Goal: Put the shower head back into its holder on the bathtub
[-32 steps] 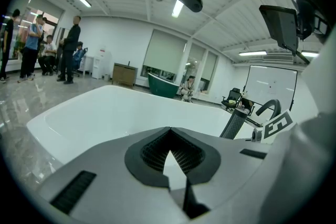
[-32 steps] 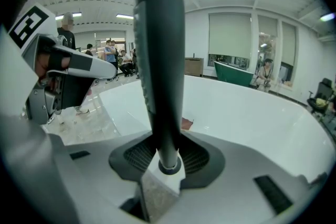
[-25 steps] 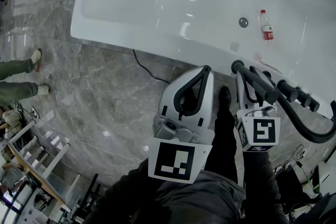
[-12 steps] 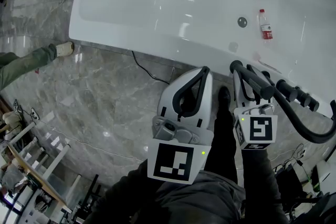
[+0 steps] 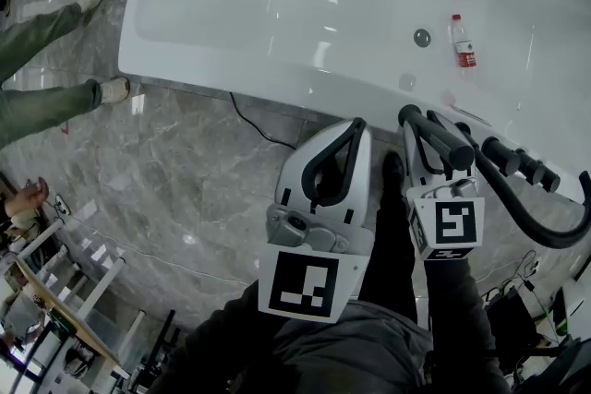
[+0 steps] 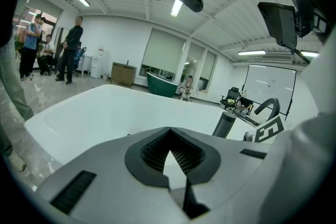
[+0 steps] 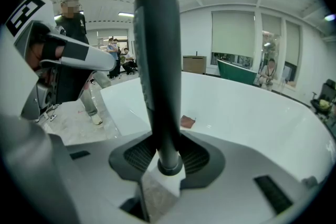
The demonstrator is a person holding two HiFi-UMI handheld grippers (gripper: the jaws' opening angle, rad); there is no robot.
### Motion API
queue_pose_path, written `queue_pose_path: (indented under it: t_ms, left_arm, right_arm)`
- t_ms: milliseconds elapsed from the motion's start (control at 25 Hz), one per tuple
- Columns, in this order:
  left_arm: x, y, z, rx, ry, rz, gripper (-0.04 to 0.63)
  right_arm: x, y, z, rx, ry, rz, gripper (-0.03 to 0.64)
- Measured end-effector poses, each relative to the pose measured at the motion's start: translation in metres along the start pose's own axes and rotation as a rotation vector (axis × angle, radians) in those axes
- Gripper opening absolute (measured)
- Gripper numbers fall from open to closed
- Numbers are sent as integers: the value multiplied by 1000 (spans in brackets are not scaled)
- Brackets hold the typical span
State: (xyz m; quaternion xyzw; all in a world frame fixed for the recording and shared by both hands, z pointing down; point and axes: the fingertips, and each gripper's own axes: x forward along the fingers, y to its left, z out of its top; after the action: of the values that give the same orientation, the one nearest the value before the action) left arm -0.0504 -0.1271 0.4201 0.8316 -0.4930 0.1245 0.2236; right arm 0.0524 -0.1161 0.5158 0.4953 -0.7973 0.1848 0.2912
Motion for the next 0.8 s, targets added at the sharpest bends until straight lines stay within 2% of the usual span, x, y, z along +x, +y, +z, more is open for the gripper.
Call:
queue_pose_path:
  t_ms: [320, 440, 800]
  left_arm:
    - [1, -4, 2, 13, 5, -2, 3]
    - [1, -5, 4, 12, 3, 1, 3]
    - [3, -8, 2, 13, 11, 1, 3]
  right_arm:
    - [-1, 1, -2, 33, -18, 29, 140]
    - [-1, 0, -1, 41, -26, 38, 193]
    - [-4, 0, -1, 27, -17, 35, 232]
